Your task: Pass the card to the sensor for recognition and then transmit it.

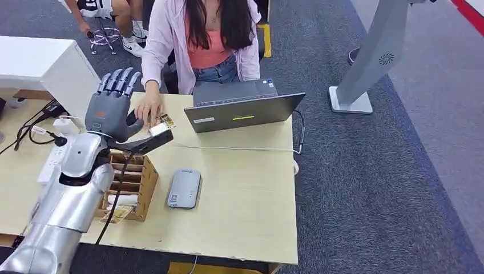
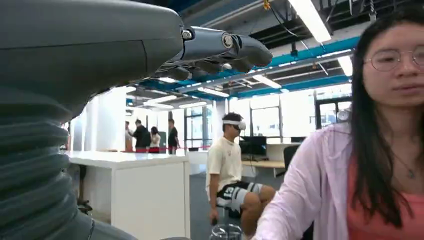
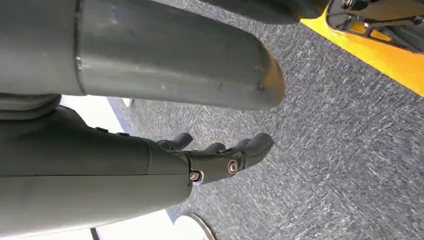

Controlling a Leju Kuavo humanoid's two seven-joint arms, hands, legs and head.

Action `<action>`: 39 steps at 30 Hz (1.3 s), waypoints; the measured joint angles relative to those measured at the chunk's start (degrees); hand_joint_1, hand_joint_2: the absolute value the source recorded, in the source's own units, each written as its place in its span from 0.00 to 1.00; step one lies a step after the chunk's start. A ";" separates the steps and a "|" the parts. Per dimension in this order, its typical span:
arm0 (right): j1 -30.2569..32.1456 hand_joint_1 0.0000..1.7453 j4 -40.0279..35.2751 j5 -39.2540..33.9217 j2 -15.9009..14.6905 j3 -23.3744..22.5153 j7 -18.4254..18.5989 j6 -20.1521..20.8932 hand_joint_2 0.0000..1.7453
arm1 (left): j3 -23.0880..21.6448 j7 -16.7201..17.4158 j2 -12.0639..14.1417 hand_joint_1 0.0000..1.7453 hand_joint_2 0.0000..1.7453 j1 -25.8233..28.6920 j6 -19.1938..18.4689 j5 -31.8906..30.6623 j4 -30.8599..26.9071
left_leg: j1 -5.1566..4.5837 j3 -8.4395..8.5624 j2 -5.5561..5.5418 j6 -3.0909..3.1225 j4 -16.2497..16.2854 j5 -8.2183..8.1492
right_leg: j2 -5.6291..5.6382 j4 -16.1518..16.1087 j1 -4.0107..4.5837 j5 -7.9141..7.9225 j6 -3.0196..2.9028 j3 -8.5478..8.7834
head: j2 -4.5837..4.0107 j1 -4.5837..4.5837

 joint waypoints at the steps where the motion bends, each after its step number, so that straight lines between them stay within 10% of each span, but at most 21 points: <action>1: 0.01 0.00 0.00 -0.29 0.00 -0.27 -0.02 -0.09 0.00 | -0.02 -0.05 0.29 0.00 1.00 1.37 -0.73 0.31 -1.62 | 0.00 0.00 0.02 0.00 0.00 0.00 | 0.01 0.00 0.00 0.00 0.00 -0.01 | 0.00 0.00; 19: 0.20 0.00 0.00 -3.89 0.00 -4.39 -0.20 -1.79 0.00 | -6.73 -0.59 8.88 0.00 1.00 31.63 2.29 -4.46 -29.07 | 0.01 -0.02 0.07 -0.01 -0.04 -0.08 | 0.03 -0.03 0.00 -0.07 0.00 -0.06 | 0.00 0.00; 39: 0.24 0.00 0.00 -2.74 0.00 -5.23 0.59 -2.03 0.00 | 0.20 7.17 7.13 0.00 1.00 48.23 18.75 -10.40 -28.32 | 0.02 -0.01 0.07 -0.06 -0.08 -0.12 | 0.00 -0.04 0.02 -0.10 -0.02 -0.05 | 0.00 0.02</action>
